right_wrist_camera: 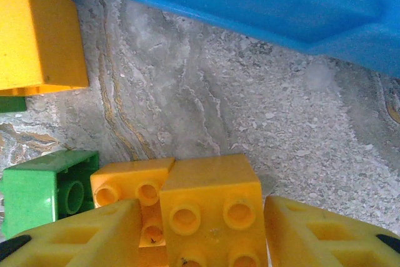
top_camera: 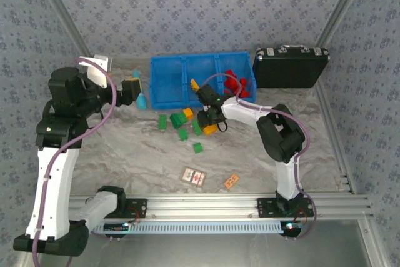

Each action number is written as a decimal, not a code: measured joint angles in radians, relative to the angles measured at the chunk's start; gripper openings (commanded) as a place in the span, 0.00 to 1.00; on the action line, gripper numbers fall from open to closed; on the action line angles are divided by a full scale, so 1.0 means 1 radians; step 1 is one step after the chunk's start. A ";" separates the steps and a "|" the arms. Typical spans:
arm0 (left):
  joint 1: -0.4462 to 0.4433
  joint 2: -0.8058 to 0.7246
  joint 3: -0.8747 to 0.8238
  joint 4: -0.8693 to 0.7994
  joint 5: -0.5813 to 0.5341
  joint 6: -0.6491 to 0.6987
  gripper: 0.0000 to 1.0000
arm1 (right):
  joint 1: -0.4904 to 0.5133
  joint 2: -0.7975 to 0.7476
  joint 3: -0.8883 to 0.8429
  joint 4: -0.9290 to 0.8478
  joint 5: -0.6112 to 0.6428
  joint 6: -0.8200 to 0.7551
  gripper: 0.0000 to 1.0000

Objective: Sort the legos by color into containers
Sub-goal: Move the lego to the center of the table.

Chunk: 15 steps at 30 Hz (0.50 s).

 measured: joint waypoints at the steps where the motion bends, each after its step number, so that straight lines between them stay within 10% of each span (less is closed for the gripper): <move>1: 0.000 0.004 0.000 0.000 0.000 0.000 1.00 | -0.004 -0.002 -0.002 0.000 0.000 0.001 0.55; 15: 0.000 0.035 0.000 0.000 0.000 0.000 1.00 | -0.049 -0.012 0.001 0.013 0.012 -0.012 0.42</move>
